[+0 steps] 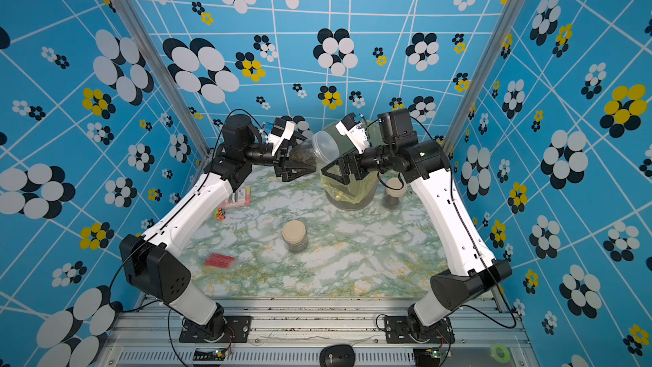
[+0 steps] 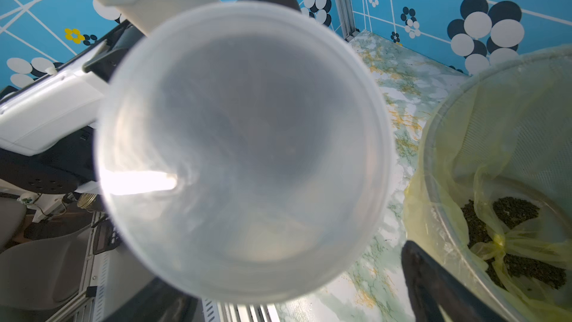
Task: Empty moldy tea leaves from jars
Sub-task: Unscrew the lid from the jar.
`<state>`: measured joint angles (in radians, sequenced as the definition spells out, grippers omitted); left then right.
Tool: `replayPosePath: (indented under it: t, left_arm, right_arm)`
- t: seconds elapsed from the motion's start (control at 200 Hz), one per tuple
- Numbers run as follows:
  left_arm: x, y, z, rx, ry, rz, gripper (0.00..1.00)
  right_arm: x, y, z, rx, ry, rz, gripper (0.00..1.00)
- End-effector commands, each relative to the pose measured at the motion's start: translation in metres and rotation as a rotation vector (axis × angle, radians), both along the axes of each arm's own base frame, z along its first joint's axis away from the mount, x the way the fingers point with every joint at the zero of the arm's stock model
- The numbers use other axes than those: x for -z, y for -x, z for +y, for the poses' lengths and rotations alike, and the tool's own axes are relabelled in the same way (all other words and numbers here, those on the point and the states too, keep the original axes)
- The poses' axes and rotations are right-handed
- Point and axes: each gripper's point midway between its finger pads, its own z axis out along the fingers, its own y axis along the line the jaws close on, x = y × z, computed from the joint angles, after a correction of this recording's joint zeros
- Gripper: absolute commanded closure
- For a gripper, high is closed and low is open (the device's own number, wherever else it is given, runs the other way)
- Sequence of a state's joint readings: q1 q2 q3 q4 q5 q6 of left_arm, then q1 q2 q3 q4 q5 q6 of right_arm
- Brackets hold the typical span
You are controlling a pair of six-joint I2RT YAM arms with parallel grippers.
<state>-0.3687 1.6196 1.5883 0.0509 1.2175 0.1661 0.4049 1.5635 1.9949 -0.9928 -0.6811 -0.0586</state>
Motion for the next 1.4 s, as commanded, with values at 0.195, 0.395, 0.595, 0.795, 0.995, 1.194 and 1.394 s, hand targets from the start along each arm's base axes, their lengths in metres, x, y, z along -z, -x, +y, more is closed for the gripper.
replayPosePath:
  t: [0.195,0.395,0.595,0.795,0.995,1.194,1.394]
  left_arm:
    - [-0.01,-0.007,0.012,-0.207,0.041,-0.273,0.43]
    - [-0.008,-0.016,0.013,-0.36,0.057,-0.476,0.43]
    - [-0.008,-0.026,0.011,-0.522,0.073,-0.689,0.43]
    - [-0.016,-0.028,0.01,-0.636,0.122,-0.846,0.43]
    - [-0.024,-0.023,0.009,-0.669,0.161,-0.914,0.43]
    - [-0.02,-0.018,0.0,-0.638,0.141,-0.932,0.43]
    - [-0.01,-0.02,-0.004,-0.63,0.115,-0.929,0.43]
  right_arm:
    - [-0.03,0.023,-0.011,0.155,-0.195,0.14,0.01]
    - [-0.03,0.021,-0.016,0.264,-0.251,0.276,0.01]
    - [-0.039,0.018,-0.015,0.299,-0.291,0.332,0.01]
    - [-0.035,0.009,-0.009,0.308,-0.282,0.394,0.01]
    - [-0.035,0.0,-0.006,0.313,-0.262,0.398,0.01]
    - [-0.044,-0.007,-0.004,0.31,-0.266,0.375,0.01]
    - [-0.047,-0.012,-0.004,0.316,-0.26,0.368,0.01]
